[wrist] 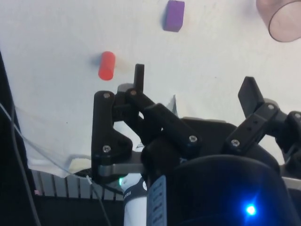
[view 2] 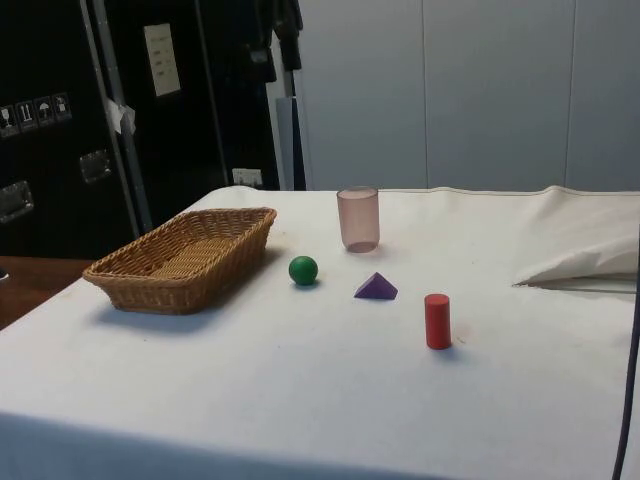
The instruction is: Pick up the triangular block and place it into the basket.
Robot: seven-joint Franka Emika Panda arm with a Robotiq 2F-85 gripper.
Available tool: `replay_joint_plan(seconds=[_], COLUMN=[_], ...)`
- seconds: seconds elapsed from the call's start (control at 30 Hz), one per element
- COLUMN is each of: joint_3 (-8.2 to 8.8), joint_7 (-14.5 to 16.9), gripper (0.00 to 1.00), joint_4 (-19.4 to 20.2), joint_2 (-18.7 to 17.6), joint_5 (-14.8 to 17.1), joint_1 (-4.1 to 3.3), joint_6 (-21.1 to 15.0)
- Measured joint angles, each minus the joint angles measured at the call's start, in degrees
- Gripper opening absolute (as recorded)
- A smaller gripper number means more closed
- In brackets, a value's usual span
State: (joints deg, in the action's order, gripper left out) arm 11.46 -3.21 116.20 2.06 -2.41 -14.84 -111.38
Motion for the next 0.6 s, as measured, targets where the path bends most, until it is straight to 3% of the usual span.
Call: replay_joint_plan(seconds=[0.5,0.6], joint_3=[-1.78,-1.95], joint_7=[-2.5,-2.7], gripper=[1.0,1.0], joint_4=[11.3,12.0], joint_2=[2.6,2.8], joint_5=[-1.2,-1.3], joint_1=[0.0,0.0], joint_6=[-9.9,-10.4])
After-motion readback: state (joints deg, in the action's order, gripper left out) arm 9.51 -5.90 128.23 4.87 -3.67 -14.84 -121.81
